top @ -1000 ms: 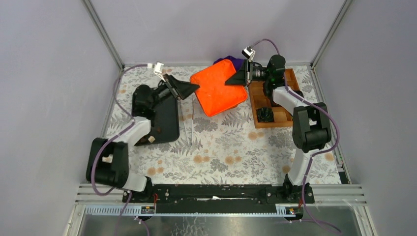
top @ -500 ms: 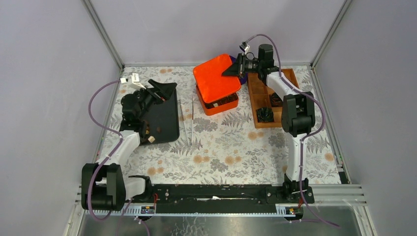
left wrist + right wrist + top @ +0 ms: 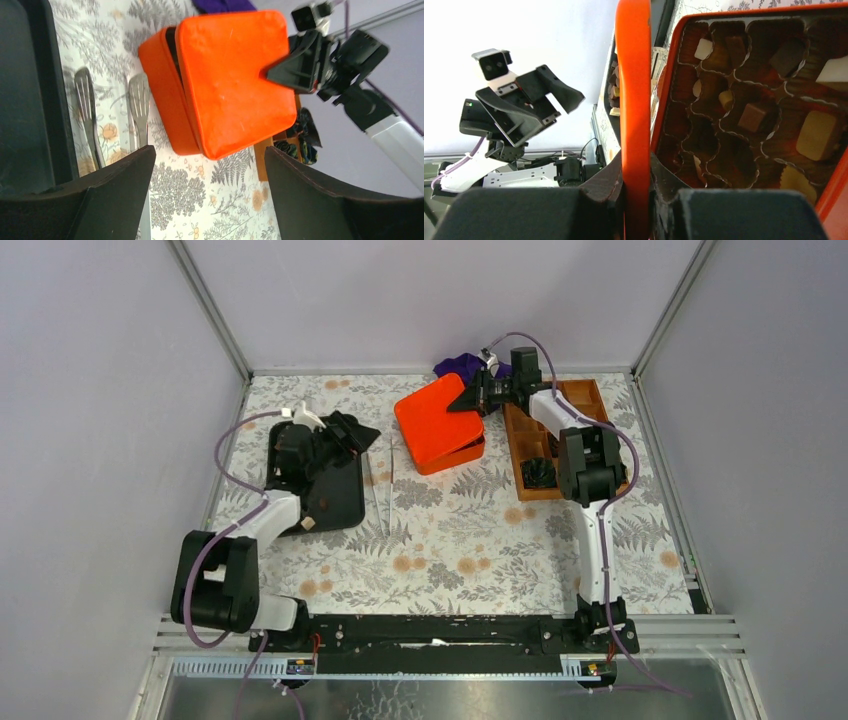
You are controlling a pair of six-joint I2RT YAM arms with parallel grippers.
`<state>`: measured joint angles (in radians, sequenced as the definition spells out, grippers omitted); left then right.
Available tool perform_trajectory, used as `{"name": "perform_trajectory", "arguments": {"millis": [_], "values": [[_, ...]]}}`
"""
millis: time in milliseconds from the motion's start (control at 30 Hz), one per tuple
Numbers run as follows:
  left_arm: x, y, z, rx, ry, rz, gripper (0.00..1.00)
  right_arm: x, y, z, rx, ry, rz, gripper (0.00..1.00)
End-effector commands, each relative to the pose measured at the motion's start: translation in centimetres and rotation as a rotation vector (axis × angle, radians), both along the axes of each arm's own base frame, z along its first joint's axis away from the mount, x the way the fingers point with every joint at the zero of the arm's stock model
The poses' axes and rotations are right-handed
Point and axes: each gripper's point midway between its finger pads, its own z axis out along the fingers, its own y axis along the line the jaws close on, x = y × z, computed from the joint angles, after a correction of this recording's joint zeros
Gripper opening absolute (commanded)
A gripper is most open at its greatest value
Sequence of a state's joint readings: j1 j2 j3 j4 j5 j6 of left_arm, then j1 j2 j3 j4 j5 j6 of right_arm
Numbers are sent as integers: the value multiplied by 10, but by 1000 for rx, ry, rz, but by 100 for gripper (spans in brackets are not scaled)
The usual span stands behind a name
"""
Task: Pack the chocolate
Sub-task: Close the box lid on the packing box.
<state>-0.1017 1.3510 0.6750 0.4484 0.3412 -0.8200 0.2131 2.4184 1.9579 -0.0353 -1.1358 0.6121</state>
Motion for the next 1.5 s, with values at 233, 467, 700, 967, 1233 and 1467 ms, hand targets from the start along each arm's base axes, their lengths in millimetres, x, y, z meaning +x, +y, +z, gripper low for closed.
{"name": "perform_trajectory", "arguments": {"millis": [233,467,700,967,1233,1467], "values": [[25,-24,-24,2,100,-27,81,12,9,7,1,-22,9,1],[34,-41,-43,-3,165,-78,69,16,3,-1,-11,-4,-11,3],[47,-60,-62,24,232,-125,64,23,-3,-8,-25,-1,-28,6],[56,-75,-86,61,308,-152,60,28,-7,-18,-33,11,-42,11],[61,-83,-99,74,341,-176,55,32,-12,-28,-44,22,-55,16],[63,-89,-102,82,356,-195,54,36,-14,-34,-69,7,-62,22]]}}
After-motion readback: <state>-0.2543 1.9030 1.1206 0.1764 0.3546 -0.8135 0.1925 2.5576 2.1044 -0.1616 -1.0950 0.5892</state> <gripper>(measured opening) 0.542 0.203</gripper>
